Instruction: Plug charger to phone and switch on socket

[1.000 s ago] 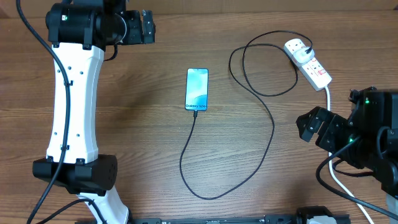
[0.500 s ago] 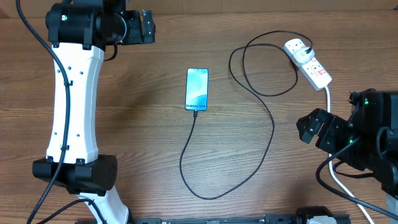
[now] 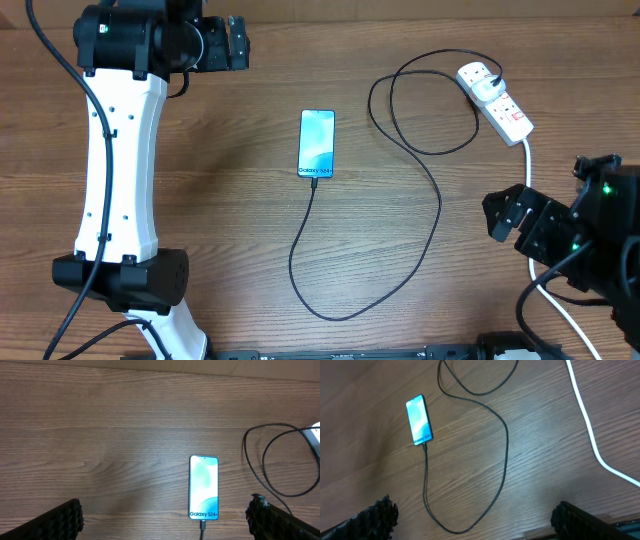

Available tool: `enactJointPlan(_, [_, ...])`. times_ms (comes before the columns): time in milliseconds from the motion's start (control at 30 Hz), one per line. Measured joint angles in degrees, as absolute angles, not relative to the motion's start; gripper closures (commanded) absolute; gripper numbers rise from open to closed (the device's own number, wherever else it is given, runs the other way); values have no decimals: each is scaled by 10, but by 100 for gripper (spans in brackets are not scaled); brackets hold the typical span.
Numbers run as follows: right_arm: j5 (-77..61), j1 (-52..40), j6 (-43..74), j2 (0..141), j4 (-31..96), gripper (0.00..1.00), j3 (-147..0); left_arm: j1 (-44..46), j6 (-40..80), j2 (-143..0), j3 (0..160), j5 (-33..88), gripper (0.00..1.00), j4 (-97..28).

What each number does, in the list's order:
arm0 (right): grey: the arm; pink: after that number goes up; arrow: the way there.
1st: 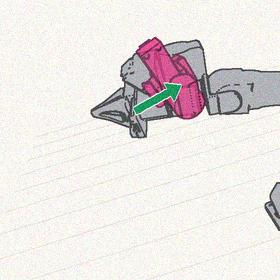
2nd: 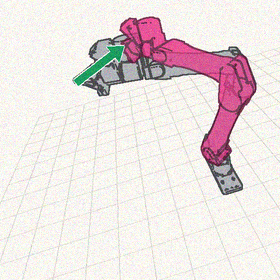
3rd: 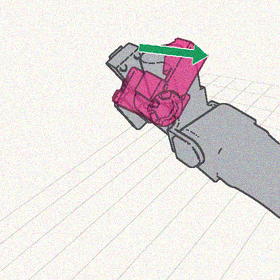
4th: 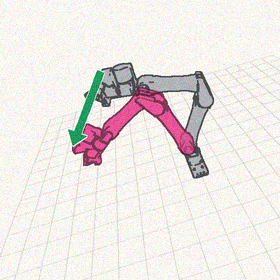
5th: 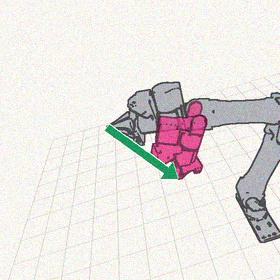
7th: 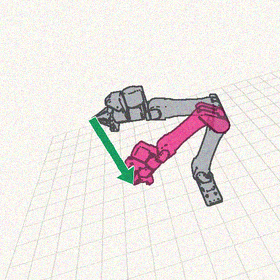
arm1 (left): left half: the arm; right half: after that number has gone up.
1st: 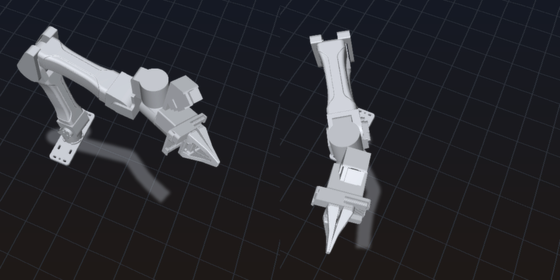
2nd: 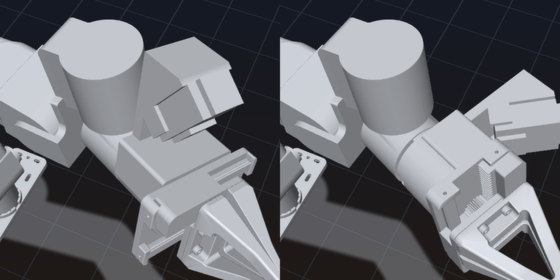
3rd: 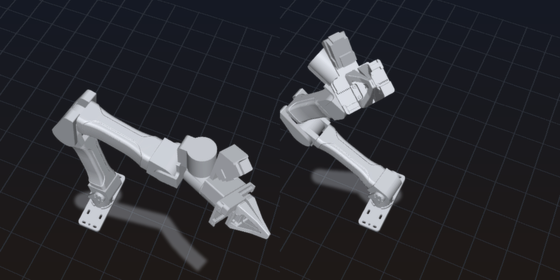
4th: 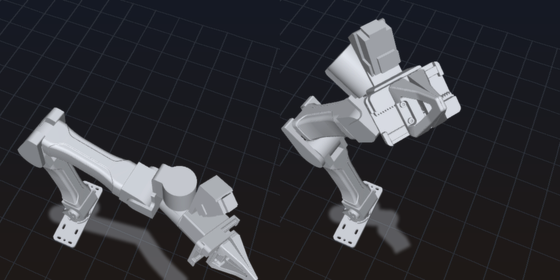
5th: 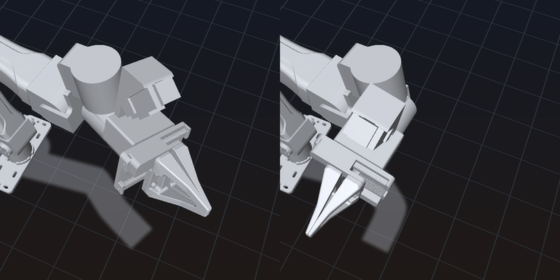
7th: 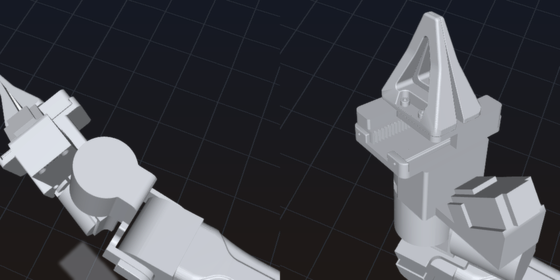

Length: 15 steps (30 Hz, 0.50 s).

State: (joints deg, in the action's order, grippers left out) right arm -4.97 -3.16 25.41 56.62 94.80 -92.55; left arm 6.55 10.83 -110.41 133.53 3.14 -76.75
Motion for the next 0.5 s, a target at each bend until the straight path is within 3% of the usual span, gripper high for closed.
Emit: enactJointPlan(500, [-50, -32, 250, 545, 938, 0, -926, 65, 108, -1104, 1335, 31, 0, -768])
